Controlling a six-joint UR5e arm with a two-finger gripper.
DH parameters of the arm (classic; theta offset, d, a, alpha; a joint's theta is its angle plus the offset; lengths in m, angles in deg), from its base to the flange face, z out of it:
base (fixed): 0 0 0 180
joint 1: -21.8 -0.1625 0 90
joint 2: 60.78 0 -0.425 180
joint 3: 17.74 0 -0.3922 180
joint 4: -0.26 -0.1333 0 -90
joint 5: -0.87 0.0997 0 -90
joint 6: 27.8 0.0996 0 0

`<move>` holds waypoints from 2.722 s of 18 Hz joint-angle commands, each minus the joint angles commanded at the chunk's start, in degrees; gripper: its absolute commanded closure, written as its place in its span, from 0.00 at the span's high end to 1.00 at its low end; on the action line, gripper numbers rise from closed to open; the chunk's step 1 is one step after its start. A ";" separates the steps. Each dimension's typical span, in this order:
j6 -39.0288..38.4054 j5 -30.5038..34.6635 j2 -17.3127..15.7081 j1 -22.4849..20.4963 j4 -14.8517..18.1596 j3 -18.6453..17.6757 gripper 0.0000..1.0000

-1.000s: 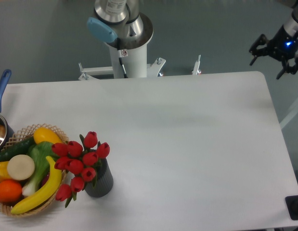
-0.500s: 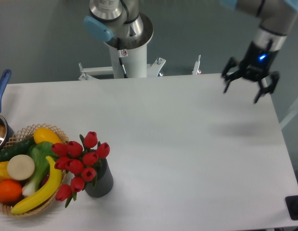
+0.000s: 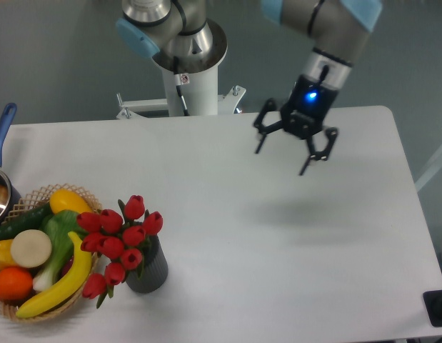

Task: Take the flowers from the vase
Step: 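Swing the open gripper over to the red tulips in the grey vase, then lower the gripper around the tulip stems and close it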

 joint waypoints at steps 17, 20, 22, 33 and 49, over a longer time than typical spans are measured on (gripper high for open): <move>0.00 -11.86 12.83 16.54 -10.99 7.03 1.00; 0.00 -13.09 14.50 17.41 -11.08 7.12 1.00; 0.00 -15.28 15.47 18.20 -11.95 7.03 1.00; -0.18 -18.19 18.99 20.76 -15.47 8.09 0.83; -3.86 -18.28 18.99 20.58 -15.38 9.93 0.20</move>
